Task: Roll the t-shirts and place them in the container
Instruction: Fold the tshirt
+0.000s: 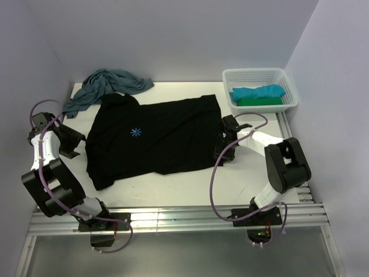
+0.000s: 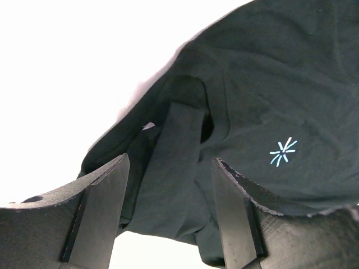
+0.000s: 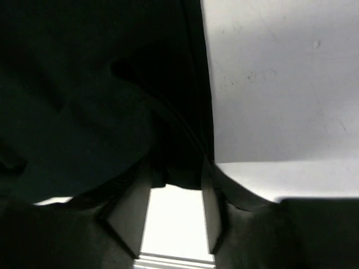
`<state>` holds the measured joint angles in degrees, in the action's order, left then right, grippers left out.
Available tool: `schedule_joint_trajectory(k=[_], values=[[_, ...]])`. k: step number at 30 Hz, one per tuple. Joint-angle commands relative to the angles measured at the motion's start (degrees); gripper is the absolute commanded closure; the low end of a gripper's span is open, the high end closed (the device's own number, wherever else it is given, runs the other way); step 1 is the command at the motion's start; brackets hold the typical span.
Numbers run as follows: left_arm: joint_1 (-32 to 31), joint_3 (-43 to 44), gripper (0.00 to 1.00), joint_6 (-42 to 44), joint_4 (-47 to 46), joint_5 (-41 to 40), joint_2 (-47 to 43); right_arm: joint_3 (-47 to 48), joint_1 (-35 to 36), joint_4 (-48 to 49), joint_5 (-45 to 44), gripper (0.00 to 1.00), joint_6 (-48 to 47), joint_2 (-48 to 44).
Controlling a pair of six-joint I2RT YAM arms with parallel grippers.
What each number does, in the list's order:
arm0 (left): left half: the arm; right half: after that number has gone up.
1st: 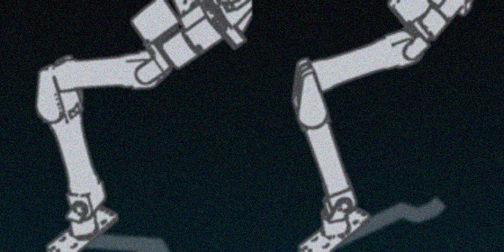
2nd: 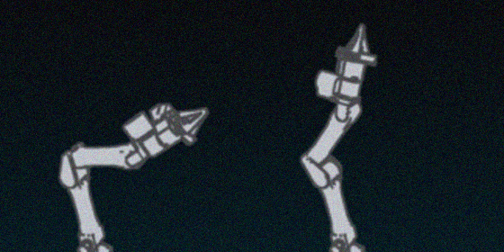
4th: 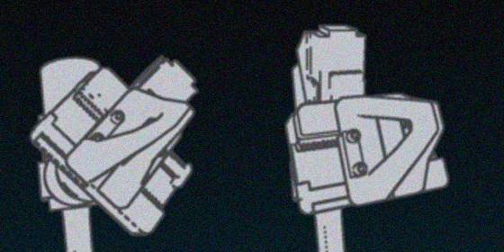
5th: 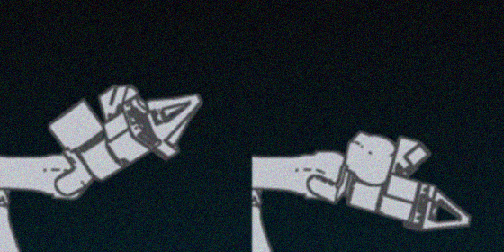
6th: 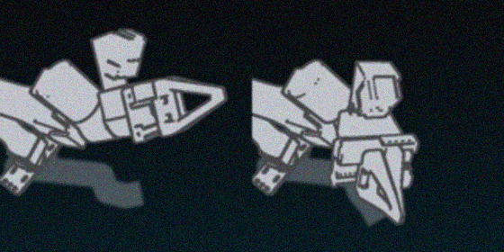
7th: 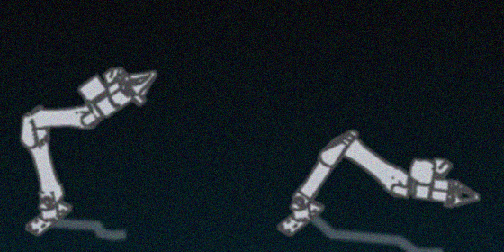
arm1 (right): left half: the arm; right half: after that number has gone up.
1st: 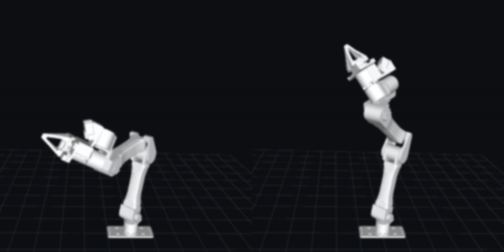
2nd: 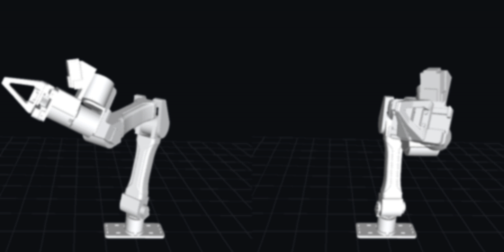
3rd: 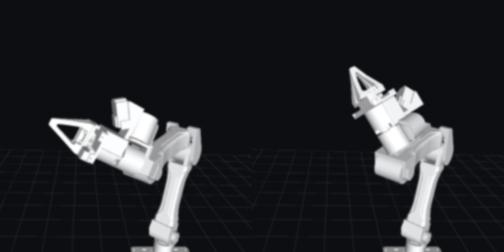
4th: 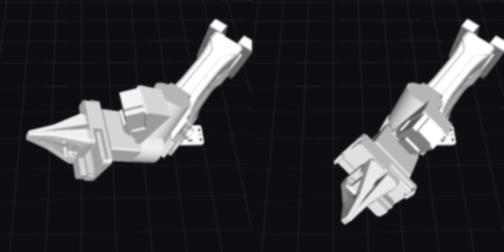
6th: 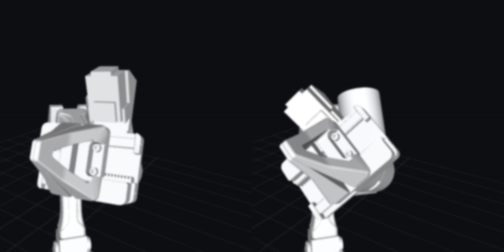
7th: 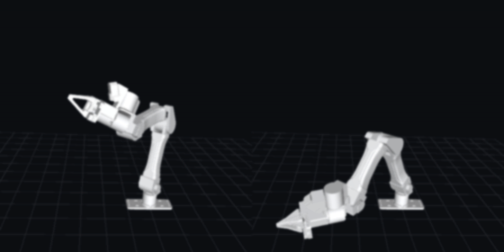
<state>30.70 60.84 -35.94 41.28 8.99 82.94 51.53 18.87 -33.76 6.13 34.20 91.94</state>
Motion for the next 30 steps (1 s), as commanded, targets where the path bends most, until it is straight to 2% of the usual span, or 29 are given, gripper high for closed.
schedule_joint_trajectory(k=[1,3,4,5,6,7,9,13,22,24,25,30], values=[[0.9,1.3,0.34,2.3,-1.2,1.9,1.2,-2.9,0.4,2.1,-0.2,0.55,3.7,0.8],[0.9,1.5,0.34,2.5,-1.4,2.2,1.8,-4.3,0.2,2.8,0.1,0.66,4.8,0.7],[0.9,1.4,0.34,2.5,-1.5,2.4,2.3,-5.1,0.3,2.9,0.4,0.84,5.5,0.8],[1.0,1.3,0.34,2.5,-1.7,2.8,2.6,-5.3,0.1,2.6,0.3,0.94,5.9,1.0],[1.1,1.1,0.34,2.5,-2.0,2.9,2.8,-5.3,0.0,2.3,-0.1,1.0,6.1,1.0],[1.1,1.0,0.34,2.5,-2.1,3.0,3.3,-5.2,0.0,1.7,-1.6,1.0,6.7,0.8],[1.0,0.2,0.34,2.5,-2.7,3.2,3.7,-5.4,-0.6,-0.2,-3.7,1.0,7.1,-1.3],[0.9,-1.6,0.34,2.5,-3.5,3.9,4.9,-5.3,-6.3,-3.2,-7.8,1.0,6.4,-4.5],[-1.1,-2.6,0.34,2.2,-5.2,4.2,9.5,-5.5,-12.1,-6.8,-11.0,1.0,2.8,-2.8],[-2.6,-1.4,0.34,2.0,-5.2,4.1,10.7,-5.5,-13.1,-6.7,-8.9,0.9,1.6,-2.4],[-3.4,-1.0,0.34,1.8,-4.9,3.6,11.9,-4.6,-13.1,-7.3,-9.2,0.68,1.1,-2.1],[-5.6,1.6,0.35,1.7,-5.2,4.6,13.6,0.8,-13.1,-10.2,-8.9,0.62,-0.7,-4.2]])
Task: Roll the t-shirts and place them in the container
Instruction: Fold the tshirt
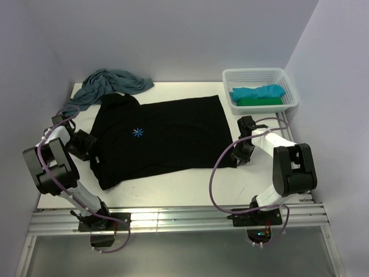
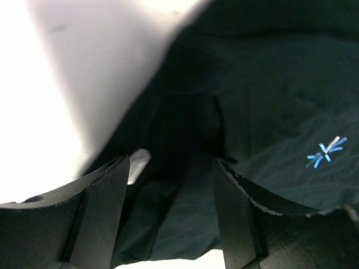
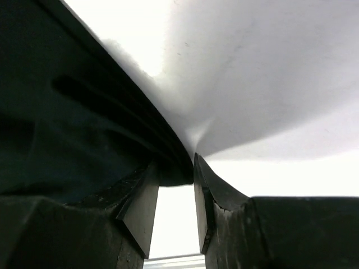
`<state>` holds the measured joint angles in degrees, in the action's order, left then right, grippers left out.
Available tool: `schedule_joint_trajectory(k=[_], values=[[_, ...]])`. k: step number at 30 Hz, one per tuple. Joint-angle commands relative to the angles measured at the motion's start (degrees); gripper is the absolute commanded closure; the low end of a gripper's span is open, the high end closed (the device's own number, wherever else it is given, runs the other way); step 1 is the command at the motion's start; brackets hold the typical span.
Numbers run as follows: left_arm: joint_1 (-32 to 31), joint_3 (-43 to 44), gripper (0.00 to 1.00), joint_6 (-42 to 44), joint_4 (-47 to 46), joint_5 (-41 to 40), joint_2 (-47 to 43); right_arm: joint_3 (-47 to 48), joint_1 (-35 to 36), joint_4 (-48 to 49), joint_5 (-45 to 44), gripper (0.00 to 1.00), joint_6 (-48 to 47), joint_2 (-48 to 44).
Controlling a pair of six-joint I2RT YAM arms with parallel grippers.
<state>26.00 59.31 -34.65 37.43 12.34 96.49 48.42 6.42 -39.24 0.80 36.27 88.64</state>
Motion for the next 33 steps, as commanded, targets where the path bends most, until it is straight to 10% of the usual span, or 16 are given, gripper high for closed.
schedule_joint_trajectory(k=[1,33], values=[[-0.9,3.5,0.35,0.6,-1.1,1.5,-0.3,5.1,-0.6,-5.1,-3.2,0.62,-3.0,-1.1],[-10.6,5.9,0.41,-5.1,5.7,-10.3,-5.9,20.9,6.2,-6.9,2.4,0.64,-10.1,6.5]])
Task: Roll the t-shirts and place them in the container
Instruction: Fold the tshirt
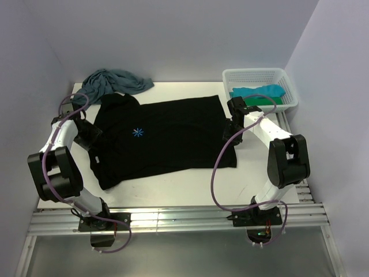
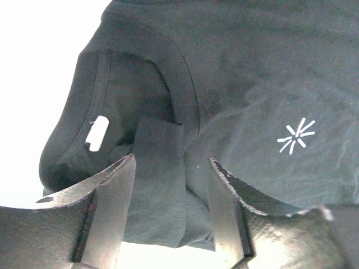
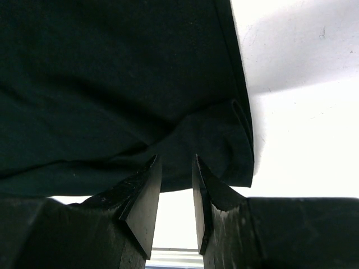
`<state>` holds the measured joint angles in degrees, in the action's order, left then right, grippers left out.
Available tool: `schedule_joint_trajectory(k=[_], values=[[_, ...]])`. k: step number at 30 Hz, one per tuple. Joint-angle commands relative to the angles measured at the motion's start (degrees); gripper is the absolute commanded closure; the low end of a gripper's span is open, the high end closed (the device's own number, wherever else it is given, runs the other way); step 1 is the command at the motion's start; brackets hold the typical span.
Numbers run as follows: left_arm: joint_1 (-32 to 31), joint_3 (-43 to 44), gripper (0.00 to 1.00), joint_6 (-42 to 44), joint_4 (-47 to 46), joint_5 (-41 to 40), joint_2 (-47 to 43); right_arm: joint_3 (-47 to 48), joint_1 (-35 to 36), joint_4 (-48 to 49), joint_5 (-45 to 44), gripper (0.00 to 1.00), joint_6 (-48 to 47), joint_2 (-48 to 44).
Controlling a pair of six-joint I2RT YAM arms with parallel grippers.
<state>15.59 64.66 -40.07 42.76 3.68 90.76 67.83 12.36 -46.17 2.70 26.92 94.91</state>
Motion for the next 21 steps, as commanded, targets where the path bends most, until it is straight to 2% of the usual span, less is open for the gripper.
schedule_joint_trajectory(k=[1,4,7,16,21], values=[[-0.2,-0.4,0.43,0.3,-0.2,-1.6,-0.1,1.5,0.1,0.1,0.5,0.64,-0.6,0.0],[-0.3,-2.2,0.51,0.1,-1.4,-1.0,-0.1,1.2,0.1,0.5,0.6,0.64,-0.4,-0.3],[-0.3,-3.1,0.54,0.1,-2.0,-0.8,-0.2,1.2,0.1,0.4,0.6,0.64,-0.4,-0.1],[-0.3,-3.6,0.54,0.7,-2.6,-1.2,1.5,1.5,0.1,0.4,0.9,0.65,0.0,0.5],[-0.3,-4.8,0.58,0.4,-3.6,-0.5,2.3,1.2,0.1,0.4,0.6,0.64,-0.1,0.6]])
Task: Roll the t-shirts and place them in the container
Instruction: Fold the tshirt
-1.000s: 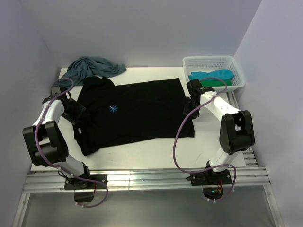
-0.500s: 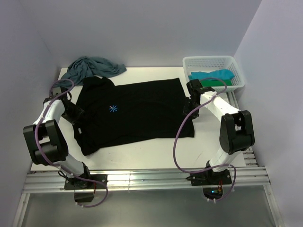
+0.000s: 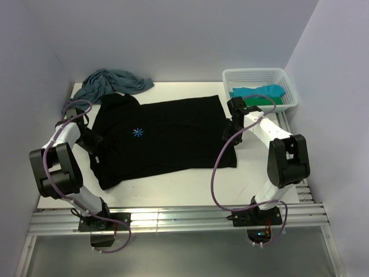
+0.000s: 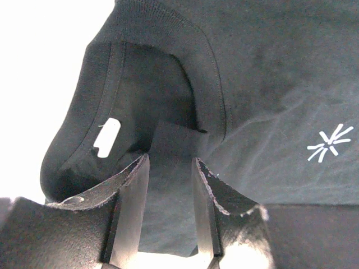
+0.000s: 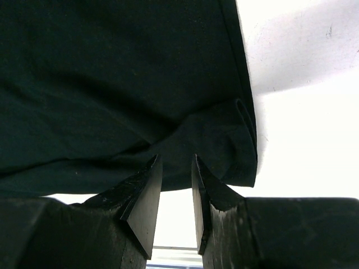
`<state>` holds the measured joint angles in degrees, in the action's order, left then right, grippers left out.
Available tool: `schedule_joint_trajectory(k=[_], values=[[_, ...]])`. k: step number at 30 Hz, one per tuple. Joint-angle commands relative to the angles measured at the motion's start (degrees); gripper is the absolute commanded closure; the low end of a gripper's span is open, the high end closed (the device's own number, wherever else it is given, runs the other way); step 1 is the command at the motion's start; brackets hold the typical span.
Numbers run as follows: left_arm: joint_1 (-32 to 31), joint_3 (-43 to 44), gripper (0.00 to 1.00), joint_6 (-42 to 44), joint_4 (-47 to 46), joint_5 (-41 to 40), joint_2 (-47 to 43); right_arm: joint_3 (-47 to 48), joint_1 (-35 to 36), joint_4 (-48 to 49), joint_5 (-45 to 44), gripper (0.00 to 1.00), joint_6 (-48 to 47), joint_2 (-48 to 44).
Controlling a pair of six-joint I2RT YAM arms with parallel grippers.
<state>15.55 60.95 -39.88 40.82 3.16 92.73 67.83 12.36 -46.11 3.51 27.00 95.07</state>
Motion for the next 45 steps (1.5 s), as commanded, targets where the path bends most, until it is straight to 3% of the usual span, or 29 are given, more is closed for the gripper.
schedule_joint_trajectory(k=[1,15,31,39,42,45], values=[[-0.2,-1.4,0.59,0.2,-1.8,0.0,0.3,0.9,0.1,0.7,-0.2,0.65,-0.2,0.5],[-0.2,-3.1,0.56,1.3,-0.9,0.6,-1.0,3.4,0.0,1.6,-5.3,0.55,-0.7,7.1],[-0.3,-3.3,0.57,2.2,-0.3,0.7,-1.0,5.1,-1.2,-0.7,-11.3,0.54,1.8,10.0],[-0.3,-2.5,0.57,2.5,-0.1,1.1,-0.4,4.2,-1.5,0.0,-10.0,0.52,2.6,10.3],[-0.2,-2.1,0.57,2.6,0.4,0.9,-0.3,4.0,-1.5,0.1,-9.7,0.57,2.7,10.3],[-0.2,-2.0,0.57,2.6,0.3,1.0,-0.4,3.4,-1.5,0.4,-9.7,0.72,2.7,9.9]])
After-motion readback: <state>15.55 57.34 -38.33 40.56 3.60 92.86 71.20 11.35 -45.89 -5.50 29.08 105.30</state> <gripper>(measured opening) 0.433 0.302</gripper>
